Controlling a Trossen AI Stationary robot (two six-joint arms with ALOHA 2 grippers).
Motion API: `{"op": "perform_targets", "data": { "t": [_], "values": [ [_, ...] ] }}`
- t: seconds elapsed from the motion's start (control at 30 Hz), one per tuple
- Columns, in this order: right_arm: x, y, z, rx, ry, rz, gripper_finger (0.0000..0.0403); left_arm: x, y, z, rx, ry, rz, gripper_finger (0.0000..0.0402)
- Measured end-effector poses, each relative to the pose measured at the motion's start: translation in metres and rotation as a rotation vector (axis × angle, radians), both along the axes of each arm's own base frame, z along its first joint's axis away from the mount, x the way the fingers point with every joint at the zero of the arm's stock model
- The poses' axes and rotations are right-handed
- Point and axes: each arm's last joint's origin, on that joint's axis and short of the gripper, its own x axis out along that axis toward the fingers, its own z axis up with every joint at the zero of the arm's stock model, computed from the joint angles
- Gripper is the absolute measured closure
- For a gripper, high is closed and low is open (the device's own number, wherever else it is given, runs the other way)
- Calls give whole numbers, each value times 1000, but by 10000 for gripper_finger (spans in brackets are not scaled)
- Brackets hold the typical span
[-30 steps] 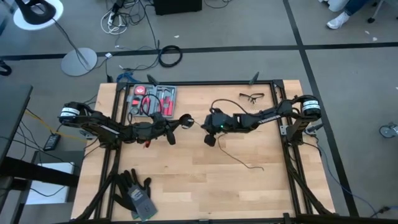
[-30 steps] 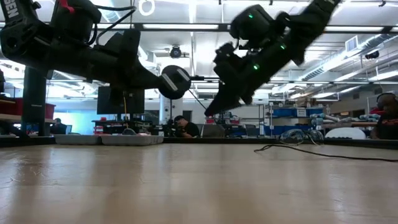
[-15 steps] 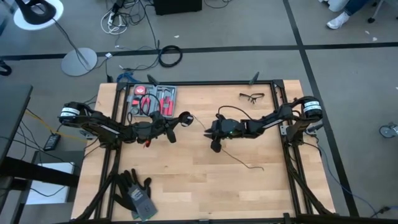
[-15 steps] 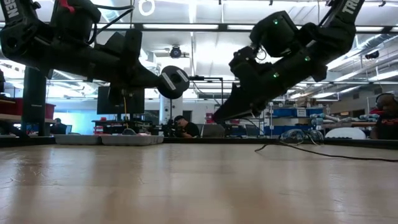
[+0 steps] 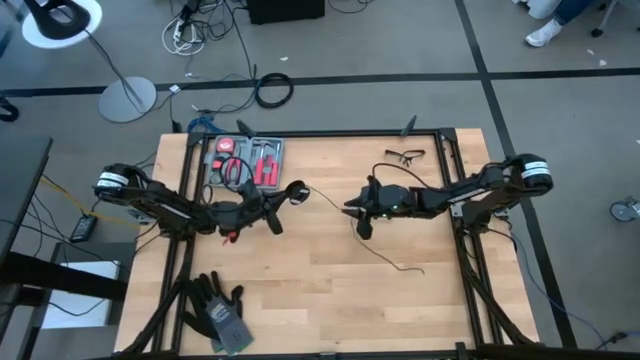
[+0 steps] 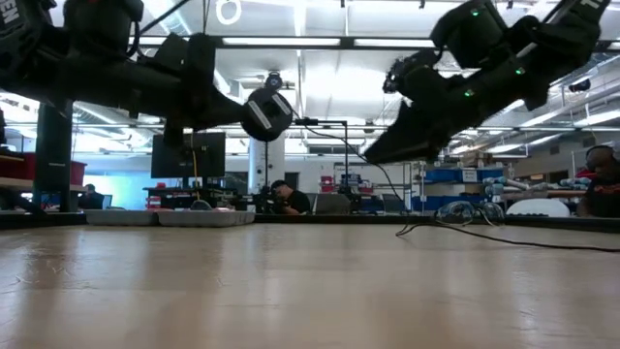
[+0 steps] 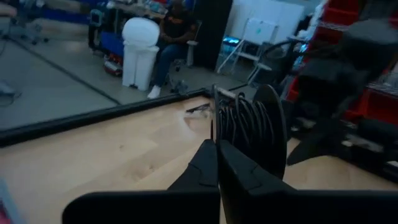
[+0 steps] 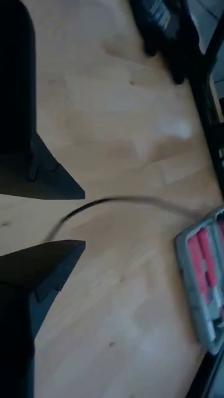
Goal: Coil cords
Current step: Coil the black wire on the black spool
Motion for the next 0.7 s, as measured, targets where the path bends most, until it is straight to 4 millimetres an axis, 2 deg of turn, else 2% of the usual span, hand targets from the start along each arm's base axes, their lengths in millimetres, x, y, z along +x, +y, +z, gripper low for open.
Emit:
{"op": "perform_targets", "data": {
  "t": [0.17, 0.27, 0.37, 0.53, 0.7],
  "values": [
    [-16, -2, -15, 38, 35, -102, 289, -1, -6, 7, 57, -38, -25, 401],
    [-17, -2, -24, 65, 29, -124, 289, -1, -9, 11, 100, -55, -28, 402],
    [-10, 0, -25, 45, -30, -104, 287, -2, -9, 11, 113, -42, 7, 401],
    [4, 3, -26, -87, -111, -37, 287, -4, -8, 10, 121, -25, 39, 402],
    [25, 7, -32, -204, -82, 21, 287, -4, -8, 9, 121, -16, 49, 401]
  ]
}}
